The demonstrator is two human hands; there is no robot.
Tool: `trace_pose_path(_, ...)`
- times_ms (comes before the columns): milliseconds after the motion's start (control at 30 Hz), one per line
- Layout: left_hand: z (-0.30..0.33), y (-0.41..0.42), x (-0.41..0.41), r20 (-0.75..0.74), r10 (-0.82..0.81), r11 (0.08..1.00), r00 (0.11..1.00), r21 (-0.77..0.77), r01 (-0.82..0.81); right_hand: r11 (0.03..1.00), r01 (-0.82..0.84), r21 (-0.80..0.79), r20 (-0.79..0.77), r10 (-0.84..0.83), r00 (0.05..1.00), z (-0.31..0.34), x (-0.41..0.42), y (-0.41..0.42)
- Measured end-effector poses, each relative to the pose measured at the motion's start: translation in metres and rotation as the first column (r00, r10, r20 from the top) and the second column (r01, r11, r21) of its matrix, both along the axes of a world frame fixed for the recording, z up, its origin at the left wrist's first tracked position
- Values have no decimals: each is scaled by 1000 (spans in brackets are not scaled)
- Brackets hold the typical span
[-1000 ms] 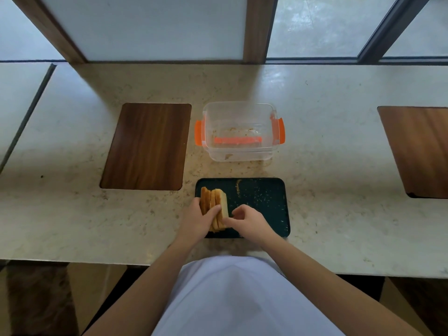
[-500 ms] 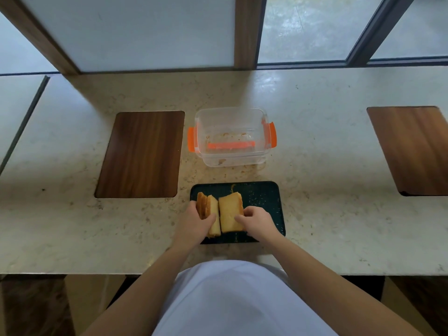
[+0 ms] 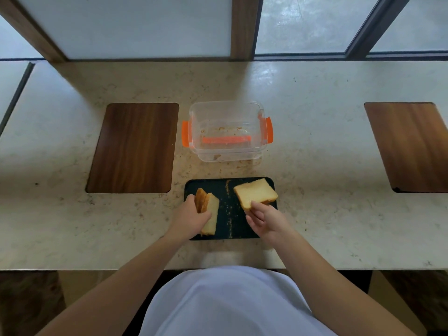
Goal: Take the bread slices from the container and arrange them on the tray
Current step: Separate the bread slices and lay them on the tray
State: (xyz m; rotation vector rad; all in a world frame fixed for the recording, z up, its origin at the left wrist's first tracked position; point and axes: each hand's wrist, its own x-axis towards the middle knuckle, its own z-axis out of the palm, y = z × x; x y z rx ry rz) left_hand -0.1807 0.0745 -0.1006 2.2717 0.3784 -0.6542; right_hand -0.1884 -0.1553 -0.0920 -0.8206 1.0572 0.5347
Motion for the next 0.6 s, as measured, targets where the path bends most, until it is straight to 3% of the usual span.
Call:
trace_pose_path(133,-3,1,-3,-4,76,996,997,-47,-77,979,189,78,-59,-185,981,-5,5,13)
trace_pose_path(267,-4,4,-5,-22,131,988,991,-80,-133,993,112,24,-149,-107,983,-7,5,20)
trace_pose_path(600,-2,5,-5,16,71,997,997,-17,-71,993,97,-74,-97,-104,990,-5,8,22)
